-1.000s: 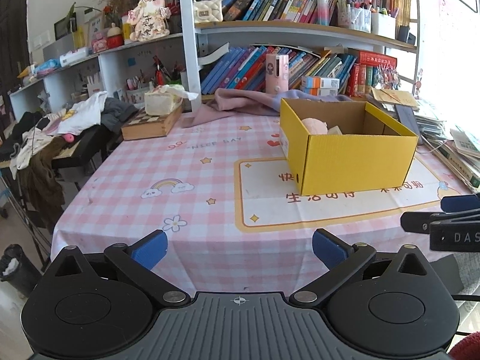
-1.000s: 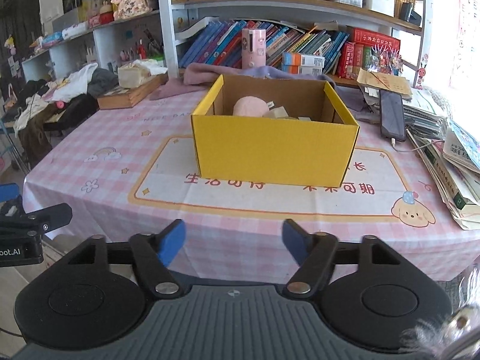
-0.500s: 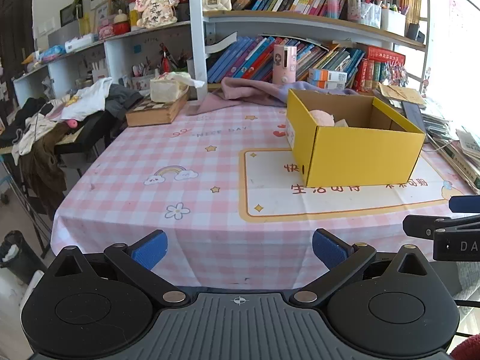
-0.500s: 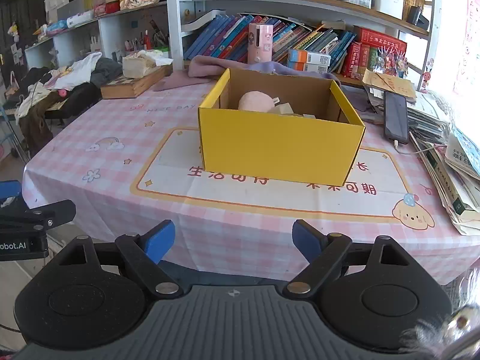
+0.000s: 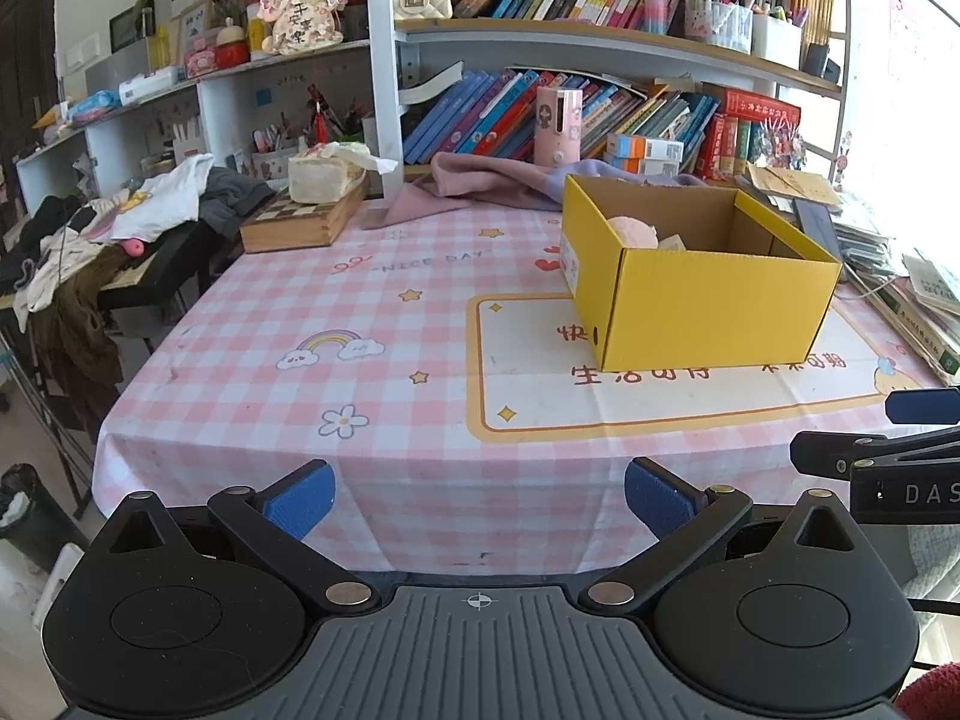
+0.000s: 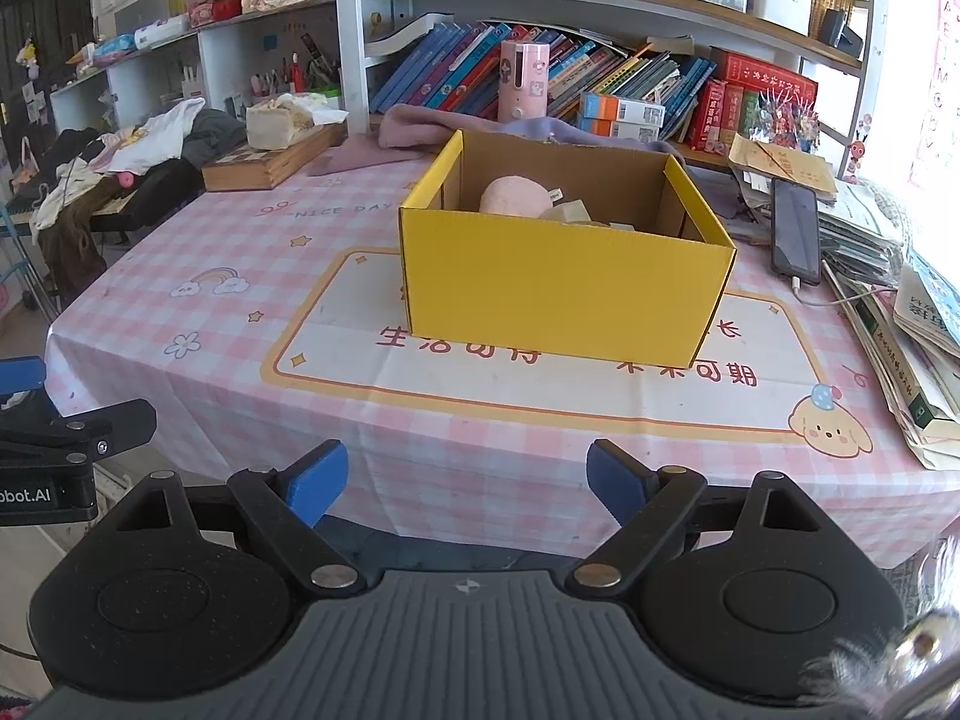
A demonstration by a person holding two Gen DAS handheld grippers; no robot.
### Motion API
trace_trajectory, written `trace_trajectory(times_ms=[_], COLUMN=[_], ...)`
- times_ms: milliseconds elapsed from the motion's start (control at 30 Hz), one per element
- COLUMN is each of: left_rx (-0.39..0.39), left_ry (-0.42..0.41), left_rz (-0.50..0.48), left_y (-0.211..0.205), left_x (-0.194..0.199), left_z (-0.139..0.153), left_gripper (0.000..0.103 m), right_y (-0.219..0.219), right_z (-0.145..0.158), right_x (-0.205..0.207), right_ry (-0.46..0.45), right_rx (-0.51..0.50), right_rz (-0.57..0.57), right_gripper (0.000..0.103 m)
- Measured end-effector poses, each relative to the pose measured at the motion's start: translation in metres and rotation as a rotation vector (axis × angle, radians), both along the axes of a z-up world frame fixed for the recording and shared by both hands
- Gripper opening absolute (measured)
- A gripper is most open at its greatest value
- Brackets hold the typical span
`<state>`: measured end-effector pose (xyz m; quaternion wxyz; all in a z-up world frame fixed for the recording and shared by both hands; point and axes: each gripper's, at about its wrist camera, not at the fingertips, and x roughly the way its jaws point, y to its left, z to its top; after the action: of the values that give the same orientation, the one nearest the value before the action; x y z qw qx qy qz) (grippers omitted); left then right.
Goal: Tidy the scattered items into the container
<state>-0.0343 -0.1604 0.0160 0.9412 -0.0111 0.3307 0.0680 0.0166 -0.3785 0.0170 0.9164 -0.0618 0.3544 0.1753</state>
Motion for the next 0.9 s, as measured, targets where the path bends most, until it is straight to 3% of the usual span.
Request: trace_trajectory(times_ms=[900], left_rx=[-0.017], left_ry=[0.017], left_rz=[-0.007], left_y=[-0.0042], left_x=[0.0013], left_z=[-0.0026], left_gripper=[0.103], right_y=[-0.0031], right_z=[-0.0073], right_x=[-0.0009], right_ry=[0.015], right_rx=[0.001], right_rz=[0.008], right_gripper=[0.088])
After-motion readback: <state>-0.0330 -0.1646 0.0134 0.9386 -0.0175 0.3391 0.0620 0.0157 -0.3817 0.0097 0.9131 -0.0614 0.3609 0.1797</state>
